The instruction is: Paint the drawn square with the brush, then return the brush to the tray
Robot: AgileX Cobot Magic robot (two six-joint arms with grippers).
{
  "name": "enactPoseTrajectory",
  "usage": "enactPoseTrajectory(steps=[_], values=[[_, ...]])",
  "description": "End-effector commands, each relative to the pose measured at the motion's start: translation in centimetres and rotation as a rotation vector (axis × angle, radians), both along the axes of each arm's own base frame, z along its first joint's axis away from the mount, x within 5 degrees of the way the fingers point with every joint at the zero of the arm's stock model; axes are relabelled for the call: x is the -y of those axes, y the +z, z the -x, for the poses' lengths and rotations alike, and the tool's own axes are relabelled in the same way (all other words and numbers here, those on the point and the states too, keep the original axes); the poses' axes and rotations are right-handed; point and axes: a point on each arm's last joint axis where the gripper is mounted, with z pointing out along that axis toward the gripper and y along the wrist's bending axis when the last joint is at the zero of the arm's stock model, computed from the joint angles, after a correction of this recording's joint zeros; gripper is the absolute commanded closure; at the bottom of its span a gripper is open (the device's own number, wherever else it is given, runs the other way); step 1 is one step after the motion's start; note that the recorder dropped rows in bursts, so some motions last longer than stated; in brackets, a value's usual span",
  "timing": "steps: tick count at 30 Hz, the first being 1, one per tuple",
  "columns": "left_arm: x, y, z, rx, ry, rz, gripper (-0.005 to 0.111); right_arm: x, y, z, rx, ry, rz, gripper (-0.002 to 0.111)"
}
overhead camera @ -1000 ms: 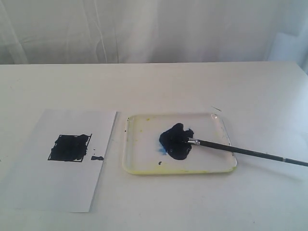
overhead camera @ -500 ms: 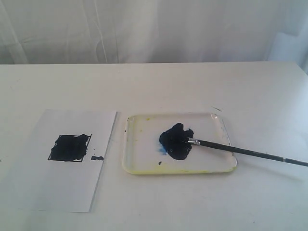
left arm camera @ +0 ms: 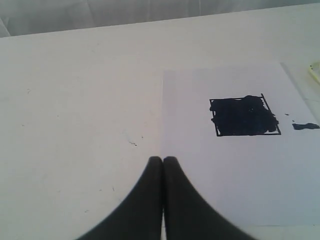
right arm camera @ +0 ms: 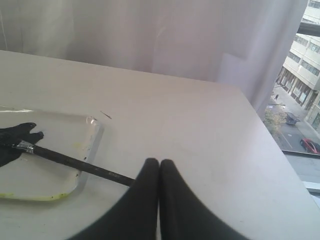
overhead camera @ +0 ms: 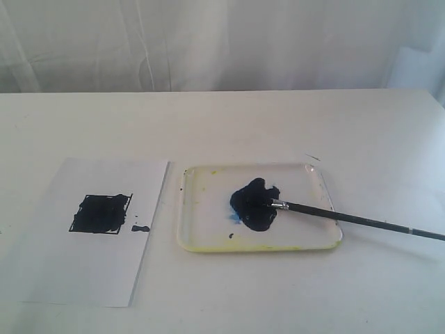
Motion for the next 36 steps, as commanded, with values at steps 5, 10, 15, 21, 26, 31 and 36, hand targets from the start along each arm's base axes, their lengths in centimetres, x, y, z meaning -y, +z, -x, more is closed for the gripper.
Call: enactPoseTrajectory(steps=[5, 10, 15, 21, 26, 31, 36], values=[[0.04, 0.04, -0.03, 0.017, 0.006, 0.032, 0.107, -0.02, -0.11, 0.02, 0.003, -0.004, -0.032, 0.108], [0.04, 0.04, -0.03, 0.017, 0.005, 0.03, 0.107, -0.05, -0.11, 0.02, 0.002, -0.003, -0.044, 0.108], [0.04, 0.04, -0.03, 0.017, 0.005, 0.03, 0.107, -0.05, -0.11, 0.02, 0.002, -0.003, -0.044, 0.108], [0.04, 0.04, -0.03, 0.017, 0.005, 0.03, 0.107, -0.23, -0.09, 0.02, 0.0, -0.004, -0.184, 0.108], [0.04, 0.04, -0.03, 0.017, 0.005, 0.03, 0.107, -0.23, -0.13, 0.03, -0.005, -0.003, -0.174, 0.108], [0.04, 0.04, -0.03, 0.018, 0.005, 0.028, 0.107, -0.25, -0.49, 0.09, -0.045, -0.001, -0.159, 0.108], [0.03, 0.04, -0.03, 0.018, 0.005, 0.026, 0.107, -0.26, -0.51, 0.09, -0.045, 0.004, -0.128, 0.108]])
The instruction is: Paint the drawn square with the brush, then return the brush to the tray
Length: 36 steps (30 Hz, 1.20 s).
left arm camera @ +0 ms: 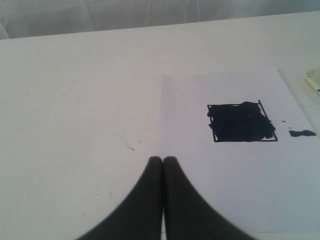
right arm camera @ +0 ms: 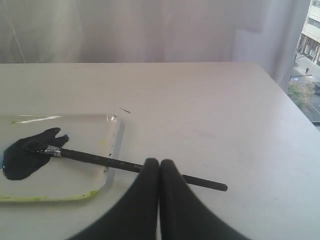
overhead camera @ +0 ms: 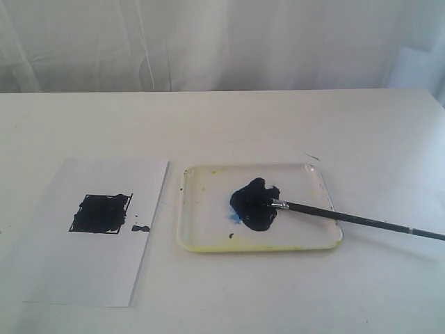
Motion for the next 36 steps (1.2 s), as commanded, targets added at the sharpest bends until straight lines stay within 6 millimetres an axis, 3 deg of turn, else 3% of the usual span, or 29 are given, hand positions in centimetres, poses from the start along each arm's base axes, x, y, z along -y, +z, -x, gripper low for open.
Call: enactPoseTrajectory(steps=[1, 36], values=[[-0.01, -0.08, 0.0, 0.005, 0.005, 0.01, 0.107, 0.05, -0.16, 0.02, 0.0, 0.001, 0.041, 0.108], [-0.02, -0.08, 0.0, 0.005, 0.005, 0.008, 0.107, 0.04, -0.16, 0.02, 0.001, 0.008, 0.074, 0.108]])
